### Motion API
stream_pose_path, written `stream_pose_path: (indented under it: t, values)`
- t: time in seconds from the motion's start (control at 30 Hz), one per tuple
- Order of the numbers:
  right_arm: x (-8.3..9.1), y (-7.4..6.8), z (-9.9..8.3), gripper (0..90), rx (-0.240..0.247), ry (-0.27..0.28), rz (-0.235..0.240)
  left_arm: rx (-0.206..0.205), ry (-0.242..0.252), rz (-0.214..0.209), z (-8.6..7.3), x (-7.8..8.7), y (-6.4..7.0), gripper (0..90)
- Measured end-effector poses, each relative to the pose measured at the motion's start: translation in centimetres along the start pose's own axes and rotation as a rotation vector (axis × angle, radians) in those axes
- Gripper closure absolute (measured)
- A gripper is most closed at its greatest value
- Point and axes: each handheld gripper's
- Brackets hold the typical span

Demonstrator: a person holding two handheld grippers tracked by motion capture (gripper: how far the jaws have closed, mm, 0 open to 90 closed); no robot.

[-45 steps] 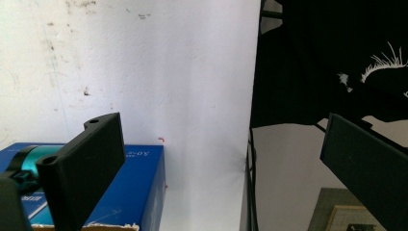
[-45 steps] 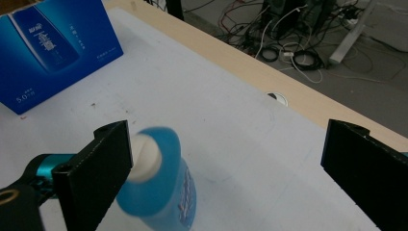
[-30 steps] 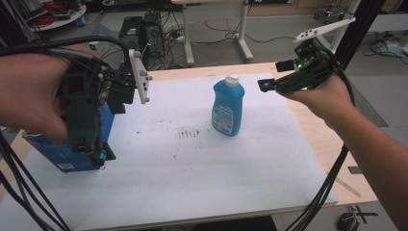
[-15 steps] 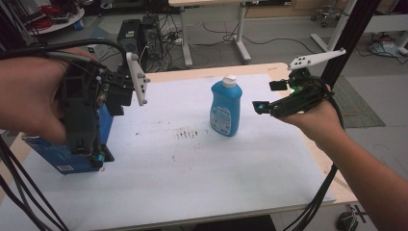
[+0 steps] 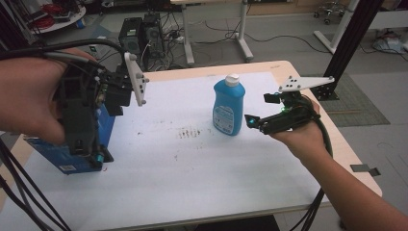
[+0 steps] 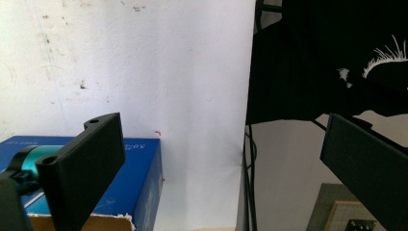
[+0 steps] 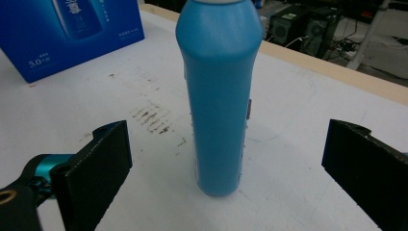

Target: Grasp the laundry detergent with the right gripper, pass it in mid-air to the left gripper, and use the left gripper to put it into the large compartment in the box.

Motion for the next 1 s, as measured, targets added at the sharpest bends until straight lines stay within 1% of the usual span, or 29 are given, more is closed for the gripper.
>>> stream_pose_path:
  t: [0.03, 0.07, 0.1, 0.17, 0.23, 0.3, 0.33, 0.4, 0.47, 0.53, 0.57, 0.63, 0.67, 0.77, 0.83, 0.9, 1.0]
  values:
    - [-0.4, 0.0, -0.4, 2.6, -0.033, 0.007, 0.013, 0.0, -0.001, -0.002, 0.0, 0.0, 0.0, 1.7]
    - [-0.6, 0.1, -0.6, 2.6, -0.056, 0.014, 0.023, 0.0, -0.001, -0.002, 0.0, 0.0, 0.0, 1.7]
    - [-0.9, 0.0, -0.7, 2.5, -0.066, 0.016, 0.022, -0.003, -0.001, -0.001, 0.0, 0.0, 0.0, 1.7]
    - [-1.1, -0.1, -0.9, 2.5, -0.068, 0.023, 0.017, 0.001, 0.001, -0.002, 0.0, 0.0, 0.0, 1.7]
    - [-1.8, -0.4, -1.4, 2.5, -0.076, 0.032, 0.019, -0.005, 0.002, 0.0, 0.0, 0.0, 0.0, 1.7]
    - [-2.4, -0.6, -1.6, 2.5, -0.083, 0.035, 0.004, -0.004, 0.001, 0.0, 0.0, 0.0, 0.0, 1.7]
    - [-2.4, -0.6, -1.6, 2.5, -0.083, 0.035, 0.004, -0.006, 0.001, 0.0, 0.0, 0.1, 0.0, 1.7]
    - [-2.9, -0.6, -1.9, 2.4, -0.097, 0.039, 0.006, -0.008, 0.002, 0.0, 0.0, 0.1, 0.0, 1.7]
    - [-3.5, -0.6, -2.2, 2.4, -0.107, 0.041, -0.01, -0.005, 0.004, -0.002, 0.0, 0.1, 0.1, 1.7]
    - [-4.3, -0.5, -2.6, 2.4, -0.122, 0.04, -0.035, -0.004, 0.004, -0.001, -0.2, 0.1, 0.1, 1.7]
    - [-4.3, -0.5, -2.6, 2.4, -0.122, 0.04, -0.035, -0.004, 0.004, -0.001, -0.2, 0.1, 0.1, 1.7]
    - [-4.7, -0.4, -2.8, 2.4, -0.129, 0.041, -0.058, -0.002, 0.004, -0.002, -0.3, 0.1, 0.0, 1.7]
    - [-4.9, -0.2, -2.9, 2.4, -0.135, 0.042, -0.057, 0.002, 0.004, -0.001, -0.3, 0.1, 0.1, 1.7]
    - [-5.6, 0.0, -3.1, 2.4, -0.149, 0.047, -0.078, 0.007, 0.001, 0.0, -0.5, 0.1, 0.0, 1.7]
    - [-5.8, 0.0, -3.2, 2.4, -0.153, 0.048, -0.081, 0.008, 0.003, -0.002, -0.5, 0.1, 0.0, 1.7]
    - [-6.3, 0.2, -3.3, 2.5, -0.159, 0.046, -0.089, 0.004, 0.004, -0.004, -0.5, 0.0, 0.0, 1.7]
    - [-6.7, 0.4, -3.4, 2.5, -0.171, 0.043, -0.087, 0.005, 0.002, -0.006, -0.5, 0.0, 0.0, 1.7]
Point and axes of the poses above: each handheld gripper's, and its own axes: x roughly backward along the jaws, z roughly out of its top, y roughly to its right, and after that the axes turned 10 degrees about -x, right-handed
